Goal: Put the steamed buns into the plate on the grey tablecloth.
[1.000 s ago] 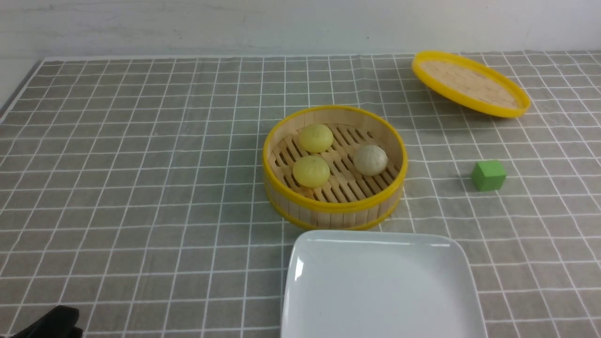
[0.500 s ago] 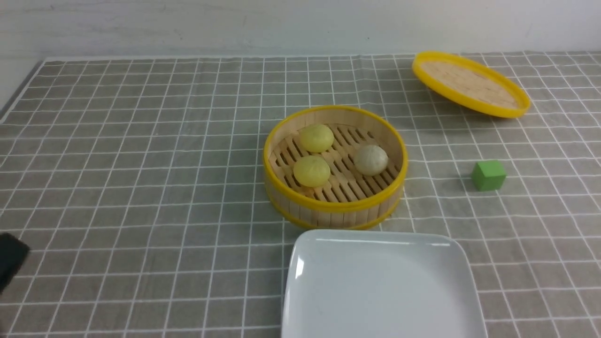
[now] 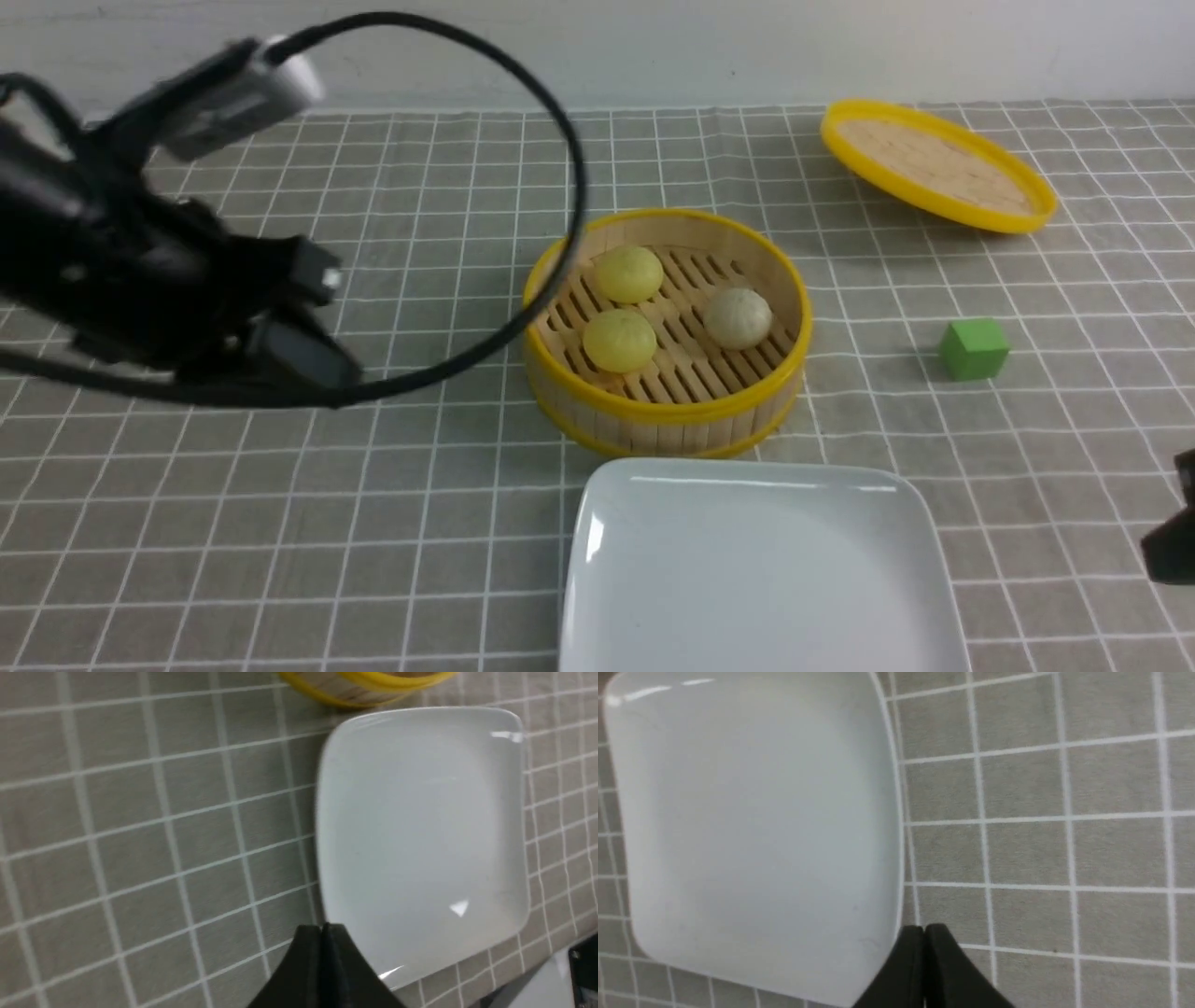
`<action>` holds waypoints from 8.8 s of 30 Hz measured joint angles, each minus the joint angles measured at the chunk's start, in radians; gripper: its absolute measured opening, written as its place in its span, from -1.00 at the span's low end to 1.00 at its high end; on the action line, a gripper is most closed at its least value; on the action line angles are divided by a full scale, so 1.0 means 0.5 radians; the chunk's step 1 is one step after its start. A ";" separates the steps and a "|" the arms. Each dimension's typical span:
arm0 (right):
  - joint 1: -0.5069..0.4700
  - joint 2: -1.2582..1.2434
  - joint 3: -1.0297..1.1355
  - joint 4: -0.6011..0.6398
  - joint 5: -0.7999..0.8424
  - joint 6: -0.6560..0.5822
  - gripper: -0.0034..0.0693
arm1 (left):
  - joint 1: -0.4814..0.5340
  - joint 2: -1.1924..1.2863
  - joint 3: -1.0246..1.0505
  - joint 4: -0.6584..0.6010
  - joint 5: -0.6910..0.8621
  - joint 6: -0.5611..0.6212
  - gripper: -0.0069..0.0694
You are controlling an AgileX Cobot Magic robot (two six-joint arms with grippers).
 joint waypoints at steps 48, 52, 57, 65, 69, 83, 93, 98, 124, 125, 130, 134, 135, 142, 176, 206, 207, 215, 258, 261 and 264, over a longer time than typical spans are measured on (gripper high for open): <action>0.000 0.063 0.000 0.127 -0.131 -0.164 -0.49 | -0.820 0.975 -1.579 0.895 0.062 -0.771 -0.76; 0.000 0.061 0.000 0.129 -0.120 -0.164 -0.48 | -1.011 0.778 -1.162 0.840 0.091 -0.766 -0.76; 0.000 0.061 0.000 0.130 -0.120 -0.164 -0.46 | -1.325 0.827 -0.595 0.810 -0.108 -0.855 -0.73; 0.000 0.061 0.000 0.130 -0.113 -0.164 -0.44 | -1.389 0.953 -0.317 0.872 -0.606 -1.090 -0.29; 0.000 0.061 0.000 0.130 -0.108 -0.164 -0.42 | -1.386 1.023 -0.314 0.876 -0.694 -1.113 0.14; 0.000 0.061 0.000 0.143 -0.094 -0.164 -0.41 | -0.844 1.338 -1.399 1.000 -0.532 -1.137 0.59; 0.000 0.061 -0.002 0.151 -0.094 -0.167 -0.39 | -0.825 1.923 -2.007 1.071 -0.509 -1.036 0.59; 0.000 0.061 -0.002 0.151 -0.094 -0.171 -0.37 | -0.825 2.045 -2.016 1.130 -0.533 -1.034 0.57; 0.000 0.060 -0.002 0.154 -0.088 -0.171 -0.31 | -1.024 0.792 -1.601 1.001 0.099 -0.835 -0.76; 0.000 0.060 -0.002 0.154 -0.088 -0.171 -0.31 | -1.039 0.780 -1.537 0.993 0.099 -0.833 -0.76; 0.000 0.060 -0.002 0.154 -0.086 -0.171 -0.29 | -1.467 0.543 -0.604 0.916 0.004 -0.973 -0.76; 0.000 0.060 -0.002 0.154 -0.086 -0.171 -0.28 | -1.622 0.451 -0.094 0.889 -0.320 -1.234 -0.76; 0.000 0.060 -0.002 0.154 -0.086 -0.171 -0.28 | -1.647 0.447 0.001 0.884 -0.426 -1.295 -0.76; 0.000 0.060 -0.002 0.158 -0.086 -0.171 -0.26 | -1.682 0.447 0.273 0.856 -0.873 -1.439 -0.70; 0.670 1.038 -1.117 0.085 -0.145 -0.386 -0.89 | -0.504 0.119 -0.145 1.130 -0.141 -0.833 -0.80; 0.926 1.780 -2.344 -0.610 0.222 0.033 -0.85 | -0.333 0.117 0.009 0.839 -0.260 -0.584 -0.77; 0.926 1.631 -2.343 -0.590 0.238 0.082 -0.85 | -0.333 0.117 0.009 0.832 -0.260 -0.584 -0.77; 0.926 0.703 -1.387 -0.448 0.284 0.376 -0.85 | -0.333 0.116 0.009 0.829 -0.284 -0.584 -0.74; 0.926 -1.246 0.724 -0.320 -1.506 0.055 -0.94 | -0.333 0.116 0.016 0.831 -0.419 -0.584 -0.68; 0.926 -1.256 0.767 -0.314 -1.580 0.046 -0.94 | -0.333 0.116 0.016 0.833 -0.419 -0.584 -0.68; 0.926 -1.251 0.776 -0.298 -1.607 0.040 -0.94 | -0.333 0.116 0.016 0.833 -0.424 -0.584 -0.68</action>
